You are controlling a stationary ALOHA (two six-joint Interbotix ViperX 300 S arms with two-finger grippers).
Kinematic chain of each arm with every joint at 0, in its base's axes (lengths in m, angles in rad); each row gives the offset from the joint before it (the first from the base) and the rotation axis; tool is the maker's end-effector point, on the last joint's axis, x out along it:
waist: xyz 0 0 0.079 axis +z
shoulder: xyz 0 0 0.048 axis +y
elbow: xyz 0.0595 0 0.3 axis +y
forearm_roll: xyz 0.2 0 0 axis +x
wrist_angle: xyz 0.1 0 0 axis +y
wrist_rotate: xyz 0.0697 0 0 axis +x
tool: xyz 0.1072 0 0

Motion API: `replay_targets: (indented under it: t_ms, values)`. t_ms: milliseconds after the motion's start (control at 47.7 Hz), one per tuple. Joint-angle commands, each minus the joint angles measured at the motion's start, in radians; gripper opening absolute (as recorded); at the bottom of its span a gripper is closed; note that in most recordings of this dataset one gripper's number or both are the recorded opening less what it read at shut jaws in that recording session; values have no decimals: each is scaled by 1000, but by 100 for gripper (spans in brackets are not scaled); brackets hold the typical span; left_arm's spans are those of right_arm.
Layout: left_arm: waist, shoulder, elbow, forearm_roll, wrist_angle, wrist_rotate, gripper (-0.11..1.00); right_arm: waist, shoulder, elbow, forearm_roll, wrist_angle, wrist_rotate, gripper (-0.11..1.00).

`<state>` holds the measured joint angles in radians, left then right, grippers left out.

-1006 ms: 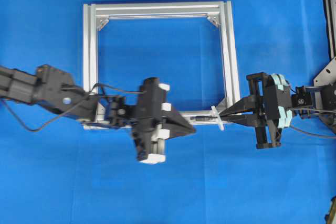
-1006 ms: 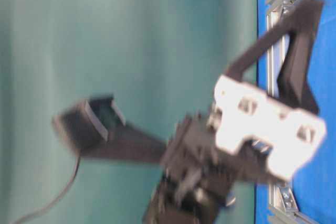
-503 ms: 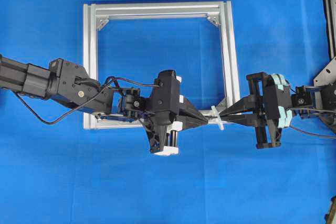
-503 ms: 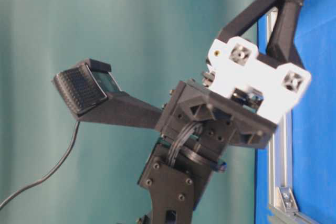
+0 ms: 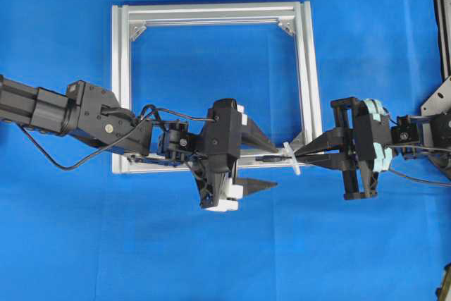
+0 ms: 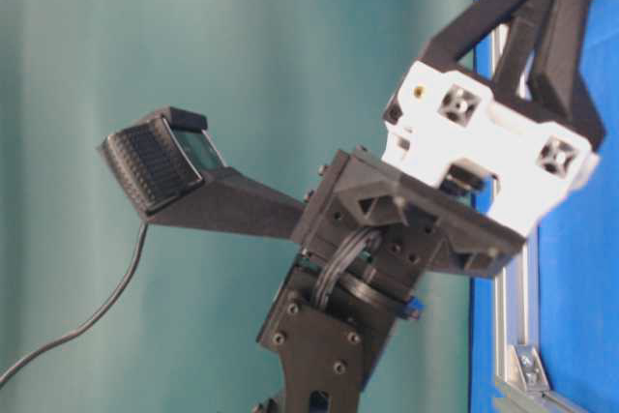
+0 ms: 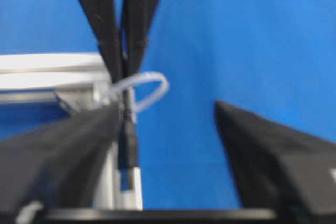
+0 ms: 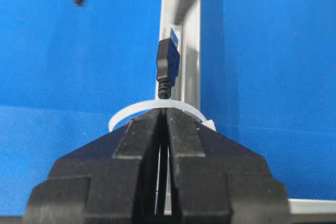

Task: Insert the wire through the string loop located on the right side.
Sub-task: 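Close the left gripper on the USB plug past the loop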

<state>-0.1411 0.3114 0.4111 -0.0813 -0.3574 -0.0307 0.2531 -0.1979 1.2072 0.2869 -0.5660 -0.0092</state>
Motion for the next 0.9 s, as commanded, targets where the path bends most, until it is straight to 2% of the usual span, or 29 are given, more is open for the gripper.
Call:
replay_targets:
  t_ms: [0, 63, 105, 545, 880]
  values:
    - [0, -18, -21, 3, -3, 2, 81, -2, -6, -17, 0, -11, 2, -3]
    - [2, -18, -21, 2, 0, 2, 91, -2, -6, -17, 0, -11, 2, -3]
    - [2, -18, -21, 3, 2, 2, 93, -2, -6, -17, 0, -11, 2, -3]
    - [2, -15, -23, 3, -2, 2, 92, 0, -6, -17, 0, -11, 2, -3]
    - [35, 77, -44, 3, 0, 2, 92, -2, -6, -17, 0, -11, 2, -3]
